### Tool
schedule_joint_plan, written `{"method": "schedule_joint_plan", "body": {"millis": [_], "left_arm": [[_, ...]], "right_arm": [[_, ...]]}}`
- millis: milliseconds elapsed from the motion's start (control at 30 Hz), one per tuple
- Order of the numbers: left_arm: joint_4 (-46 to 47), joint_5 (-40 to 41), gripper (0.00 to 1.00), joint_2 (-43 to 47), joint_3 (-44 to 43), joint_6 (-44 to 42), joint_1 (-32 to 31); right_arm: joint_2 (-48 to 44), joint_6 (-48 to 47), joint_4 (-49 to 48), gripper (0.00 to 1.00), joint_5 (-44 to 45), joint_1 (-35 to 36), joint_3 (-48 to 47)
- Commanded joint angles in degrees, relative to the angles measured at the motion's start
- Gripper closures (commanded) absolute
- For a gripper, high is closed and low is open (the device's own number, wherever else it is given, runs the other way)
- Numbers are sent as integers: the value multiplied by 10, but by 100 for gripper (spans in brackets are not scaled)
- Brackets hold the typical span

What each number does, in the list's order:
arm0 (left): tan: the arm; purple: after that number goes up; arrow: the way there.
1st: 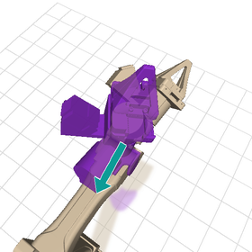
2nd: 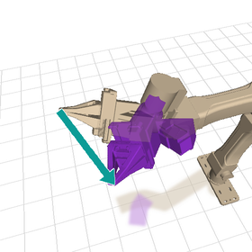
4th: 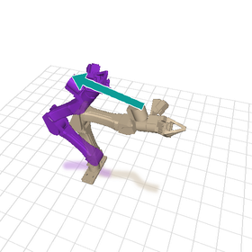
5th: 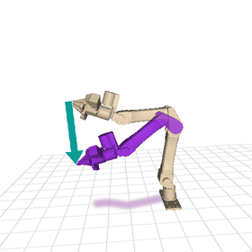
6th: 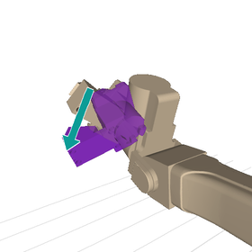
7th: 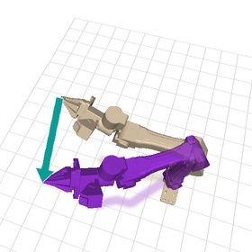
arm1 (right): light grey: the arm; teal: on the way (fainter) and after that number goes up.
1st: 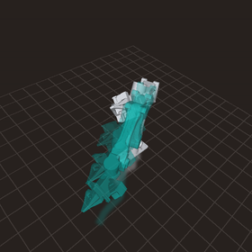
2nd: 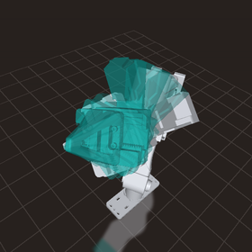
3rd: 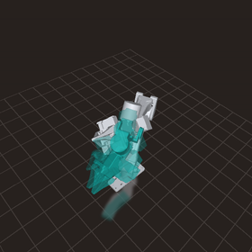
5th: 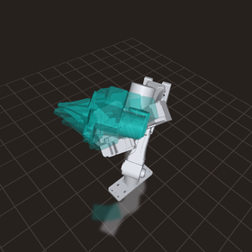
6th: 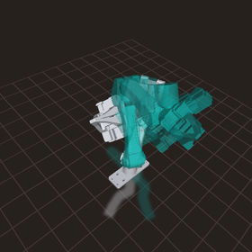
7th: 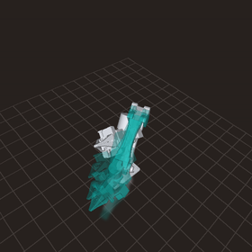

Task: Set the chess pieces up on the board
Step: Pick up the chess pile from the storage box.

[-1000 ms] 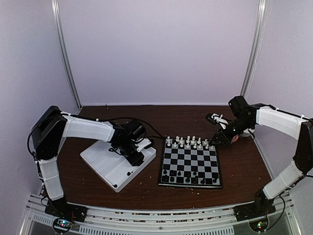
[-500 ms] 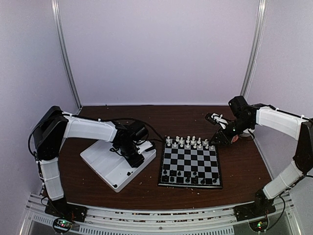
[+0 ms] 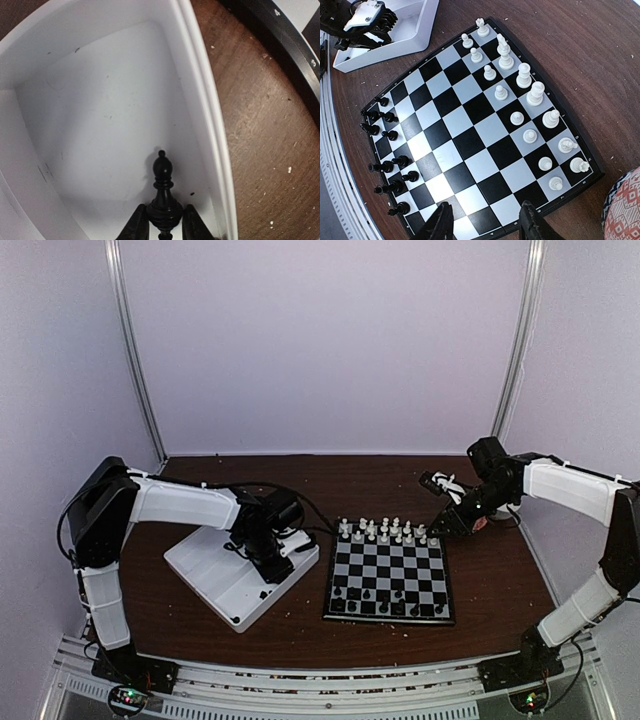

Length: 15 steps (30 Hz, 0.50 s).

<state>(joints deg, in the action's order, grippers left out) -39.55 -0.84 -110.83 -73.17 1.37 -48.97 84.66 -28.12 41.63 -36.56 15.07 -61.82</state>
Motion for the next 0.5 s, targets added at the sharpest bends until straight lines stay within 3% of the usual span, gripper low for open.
{"method": "schedule_joint_plan", "body": {"millis": [0,200,467], "left_arm": [[-26,-3,74,1,6,-11,-6],[-31,-3,70,19,30,-20,-12],[-27,4,80,18,33,-21,-12]], "right_arm": [[-11,4,-4,54,-11,-1,2],[-12,4,-3,54,-13,-1,2],[-11,5,-3,54,-18,0,1]]}}
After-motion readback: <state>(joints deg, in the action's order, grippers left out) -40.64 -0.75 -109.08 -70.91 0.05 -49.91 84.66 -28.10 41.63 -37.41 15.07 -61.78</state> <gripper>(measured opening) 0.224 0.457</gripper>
